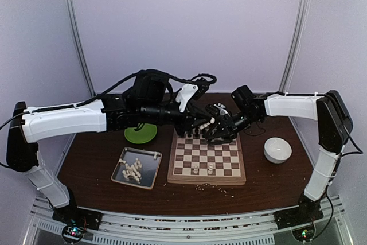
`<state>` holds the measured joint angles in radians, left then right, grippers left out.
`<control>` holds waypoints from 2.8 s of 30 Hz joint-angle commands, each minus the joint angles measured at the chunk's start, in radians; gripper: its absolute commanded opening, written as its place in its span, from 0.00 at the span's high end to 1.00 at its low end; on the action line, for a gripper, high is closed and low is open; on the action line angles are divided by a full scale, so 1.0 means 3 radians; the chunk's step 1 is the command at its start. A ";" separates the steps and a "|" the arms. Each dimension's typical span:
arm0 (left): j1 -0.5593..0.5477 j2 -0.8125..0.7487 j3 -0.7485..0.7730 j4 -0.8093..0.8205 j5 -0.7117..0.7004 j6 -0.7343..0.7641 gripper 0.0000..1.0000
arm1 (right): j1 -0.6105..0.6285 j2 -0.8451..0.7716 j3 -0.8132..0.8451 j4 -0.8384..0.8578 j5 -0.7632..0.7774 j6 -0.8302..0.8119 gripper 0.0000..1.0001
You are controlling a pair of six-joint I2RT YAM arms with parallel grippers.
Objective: Set up the chess pieces on the board
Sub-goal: Pick up the king from the chess pile.
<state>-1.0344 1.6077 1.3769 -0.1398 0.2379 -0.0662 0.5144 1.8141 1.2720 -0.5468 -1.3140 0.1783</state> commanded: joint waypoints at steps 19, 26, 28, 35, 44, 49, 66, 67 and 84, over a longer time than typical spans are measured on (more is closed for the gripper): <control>0.0082 -0.0020 -0.0291 0.1509 -0.0193 -0.1571 0.96 | 0.0071 -0.1228 -0.0572 0.1982 0.0885 -0.0236 0.33; 0.0104 -0.0031 -0.0348 0.1586 -0.0173 -0.1619 0.96 | 0.0087 -0.1182 -0.0562 0.2613 0.0726 0.0321 0.33; 0.0116 -0.0032 -0.0365 0.1601 -0.0162 -0.1638 0.96 | 0.0108 -0.1175 -0.0572 0.2630 0.0693 0.0331 0.33; 0.0145 -0.0011 -0.0395 0.1677 -0.0127 -0.1695 0.96 | 0.0186 -0.1187 -0.0599 0.2658 0.0581 0.0352 0.41; 0.0145 -0.0070 -0.0476 0.1767 -0.0148 -0.1695 0.96 | 0.0208 -0.1127 -0.0616 0.2664 0.0637 0.0397 0.44; 0.0150 -0.0086 -0.0497 0.1771 -0.0181 -0.1684 0.96 | 0.0208 -0.1107 -0.0638 0.2657 0.0647 0.0408 0.56; 0.0155 -0.0160 -0.0617 0.1841 -0.0268 -0.1666 0.96 | 0.0210 -0.1072 -0.0682 0.2442 0.0746 0.0278 0.74; 0.0155 -0.0167 -0.0626 0.1841 -0.0281 -0.1658 0.96 | 0.0208 -0.1067 -0.0686 0.2422 0.0762 0.0268 0.76; 0.0279 -0.0466 -0.0148 -0.0070 -0.0556 -0.0942 0.96 | 0.0017 -0.1124 -0.0635 0.0492 0.0900 -0.1065 0.98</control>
<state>-0.9764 1.4872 1.2137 0.1646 0.1043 -0.4740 0.5636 1.5028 1.0760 -0.1234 -1.0679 0.0616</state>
